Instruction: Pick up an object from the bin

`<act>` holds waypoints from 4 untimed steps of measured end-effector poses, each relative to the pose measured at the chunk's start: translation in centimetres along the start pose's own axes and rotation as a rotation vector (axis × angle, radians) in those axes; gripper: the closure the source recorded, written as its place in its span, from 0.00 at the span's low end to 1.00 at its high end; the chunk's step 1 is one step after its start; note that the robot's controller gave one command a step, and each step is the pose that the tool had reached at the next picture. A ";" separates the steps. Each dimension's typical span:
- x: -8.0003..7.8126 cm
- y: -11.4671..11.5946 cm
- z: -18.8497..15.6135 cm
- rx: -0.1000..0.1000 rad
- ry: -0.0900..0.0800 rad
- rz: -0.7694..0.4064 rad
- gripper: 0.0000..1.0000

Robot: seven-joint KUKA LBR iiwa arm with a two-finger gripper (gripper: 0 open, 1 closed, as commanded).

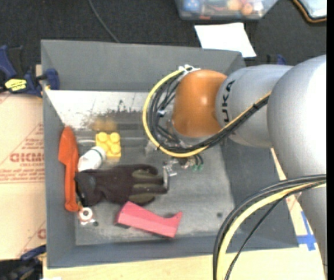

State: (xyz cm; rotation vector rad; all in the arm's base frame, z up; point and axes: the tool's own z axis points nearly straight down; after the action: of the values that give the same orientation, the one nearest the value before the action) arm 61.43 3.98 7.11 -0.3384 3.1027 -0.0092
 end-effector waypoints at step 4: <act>-1.9 8.4 -5.4 0.006 -0.028 -0.278 0.00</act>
Offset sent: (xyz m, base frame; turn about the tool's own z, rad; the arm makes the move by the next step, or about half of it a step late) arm -0.0063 0.0182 0.0968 -0.0288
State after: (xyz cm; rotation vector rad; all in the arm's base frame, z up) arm 61.38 12.59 12.52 -0.7586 2.9987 -0.0181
